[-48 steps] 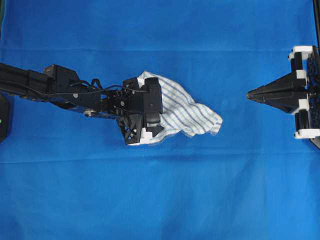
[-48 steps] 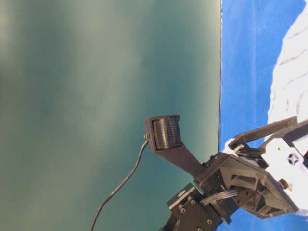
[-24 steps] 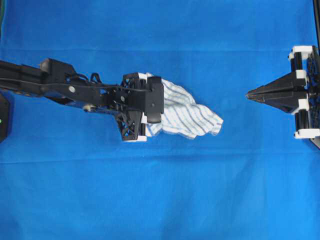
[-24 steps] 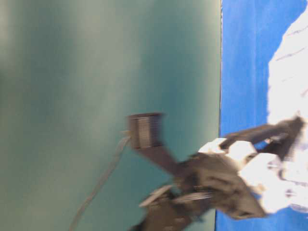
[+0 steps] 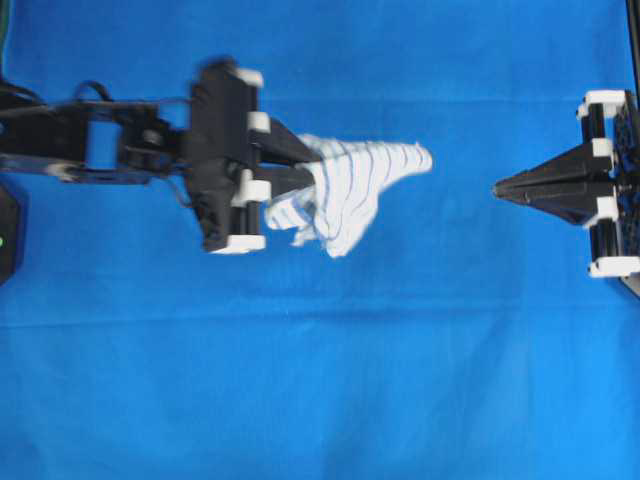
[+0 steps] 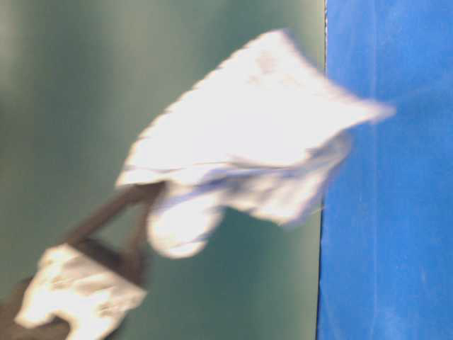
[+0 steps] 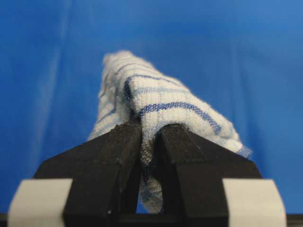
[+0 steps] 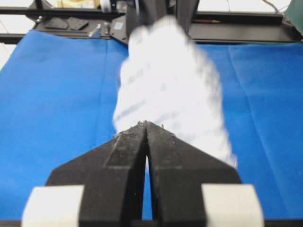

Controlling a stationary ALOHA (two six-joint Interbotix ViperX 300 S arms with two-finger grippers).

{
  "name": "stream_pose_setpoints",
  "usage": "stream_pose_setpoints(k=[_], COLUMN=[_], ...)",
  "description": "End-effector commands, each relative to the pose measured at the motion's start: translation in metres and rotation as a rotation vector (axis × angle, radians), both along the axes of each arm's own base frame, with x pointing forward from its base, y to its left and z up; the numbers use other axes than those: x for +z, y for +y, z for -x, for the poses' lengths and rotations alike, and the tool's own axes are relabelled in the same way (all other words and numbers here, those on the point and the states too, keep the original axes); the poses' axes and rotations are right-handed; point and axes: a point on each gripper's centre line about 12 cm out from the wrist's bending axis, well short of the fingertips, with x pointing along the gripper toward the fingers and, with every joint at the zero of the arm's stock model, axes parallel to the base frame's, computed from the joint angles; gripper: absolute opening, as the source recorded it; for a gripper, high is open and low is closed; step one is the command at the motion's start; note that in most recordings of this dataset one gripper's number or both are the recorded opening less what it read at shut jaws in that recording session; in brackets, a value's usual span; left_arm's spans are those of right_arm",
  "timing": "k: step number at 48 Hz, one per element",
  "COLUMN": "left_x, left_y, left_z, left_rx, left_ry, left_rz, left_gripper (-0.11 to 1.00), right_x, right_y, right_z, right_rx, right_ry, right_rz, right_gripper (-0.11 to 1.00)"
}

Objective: Hand over the towel.
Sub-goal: 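Lift the towel with the left gripper and pull it back slightly, then extend the right gripper to the towel and close on it beside the left gripper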

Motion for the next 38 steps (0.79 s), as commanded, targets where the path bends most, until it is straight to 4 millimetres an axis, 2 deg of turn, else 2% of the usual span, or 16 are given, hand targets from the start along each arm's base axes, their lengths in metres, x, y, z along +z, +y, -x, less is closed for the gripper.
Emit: stream_pose_setpoints(k=[1, 7, 20, 30, 32, 38], left_x=[0.033, 0.045, 0.045, 0.045, 0.045, 0.044], left_y=[-0.005, -0.010, -0.011, -0.011, -0.011, -0.011], left_z=[0.011, 0.020, 0.021, 0.020, 0.020, 0.020], left_rx=[-0.012, -0.023, -0.025, -0.025, -0.026, -0.025], left_ry=[-0.112, -0.181, -0.186, -0.186, -0.186, -0.184], left_rz=[-0.004, -0.005, -0.004, -0.004, -0.005, -0.004], left_gripper=[0.06, 0.06, 0.06, 0.06, 0.06, 0.06], right_x=[0.012, 0.011, 0.013, 0.015, 0.016, 0.015], right_y=[0.000, 0.000, 0.000, -0.002, -0.003, -0.008], right_z=[-0.003, -0.004, -0.012, -0.030, -0.036, -0.058], right_rx=[-0.001, -0.001, -0.001, -0.006, -0.009, -0.024], right_ry=[-0.032, -0.029, -0.025, -0.032, -0.035, -0.043], right_rz=[0.003, 0.003, 0.002, 0.002, 0.000, 0.000], right_gripper=[0.00, 0.00, 0.00, 0.01, 0.07, 0.45])
